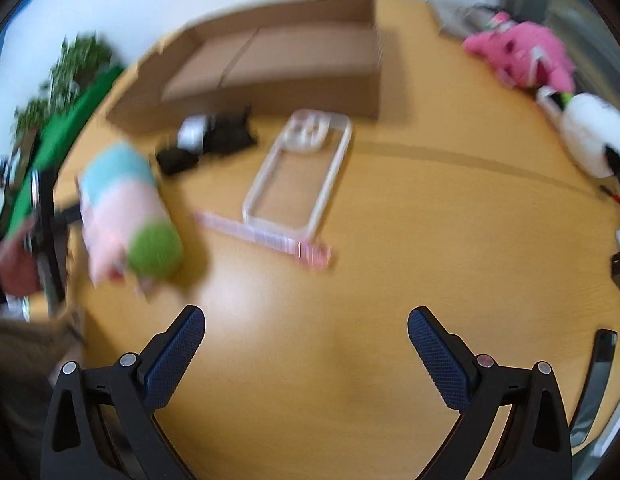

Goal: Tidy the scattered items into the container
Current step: 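Move the right gripper to the teal-and-pink plush and close on it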

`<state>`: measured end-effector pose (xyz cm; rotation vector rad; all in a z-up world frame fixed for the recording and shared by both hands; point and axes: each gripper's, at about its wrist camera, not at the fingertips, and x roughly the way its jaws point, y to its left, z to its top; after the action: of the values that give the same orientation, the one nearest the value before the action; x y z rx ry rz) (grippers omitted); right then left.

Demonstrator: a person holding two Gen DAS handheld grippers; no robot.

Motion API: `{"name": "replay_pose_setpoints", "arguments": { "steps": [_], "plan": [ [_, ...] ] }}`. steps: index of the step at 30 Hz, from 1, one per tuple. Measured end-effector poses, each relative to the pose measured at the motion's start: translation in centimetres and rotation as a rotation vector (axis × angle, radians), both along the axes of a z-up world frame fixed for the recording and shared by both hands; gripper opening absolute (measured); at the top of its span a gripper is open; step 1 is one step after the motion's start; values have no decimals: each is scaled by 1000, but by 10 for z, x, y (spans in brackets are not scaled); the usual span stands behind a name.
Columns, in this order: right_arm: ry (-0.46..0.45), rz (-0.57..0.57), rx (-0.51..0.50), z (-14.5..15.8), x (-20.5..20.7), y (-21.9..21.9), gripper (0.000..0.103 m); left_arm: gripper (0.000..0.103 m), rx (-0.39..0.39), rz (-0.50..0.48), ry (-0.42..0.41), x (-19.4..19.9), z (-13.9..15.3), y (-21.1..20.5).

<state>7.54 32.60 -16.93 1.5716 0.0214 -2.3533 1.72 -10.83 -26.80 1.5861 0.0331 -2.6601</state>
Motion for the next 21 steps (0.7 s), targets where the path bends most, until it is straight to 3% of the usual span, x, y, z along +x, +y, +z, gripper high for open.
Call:
{"name": "replay_pose_setpoints", "arguments": {
  "steps": [5, 8, 12, 15, 19, 21],
  "plan": [
    [112, -126, -58, 44, -2, 1, 103, 102, 42, -47, -33, 15, 3, 7],
    [98, -125, -117, 54, 0, -2, 103, 102, 89, -56, -59, 24, 7, 9],
    [97, -108, -157, 61, 3, -11, 103, 102, 112, -27, -47, 36, 42, 16],
    [90, -39, -218, 62, 3, -25, 103, 102, 149, -3, -6, 42, 83, 26],
    [109, 161, -246, 58, -1, -67, 103, 102, 264, 82, 12, 37, 136, 34],
    [127, 242, -248, 54, 1, -83, 103, 102, 321, 110, -1, 32, 149, 34]
  ]
}}
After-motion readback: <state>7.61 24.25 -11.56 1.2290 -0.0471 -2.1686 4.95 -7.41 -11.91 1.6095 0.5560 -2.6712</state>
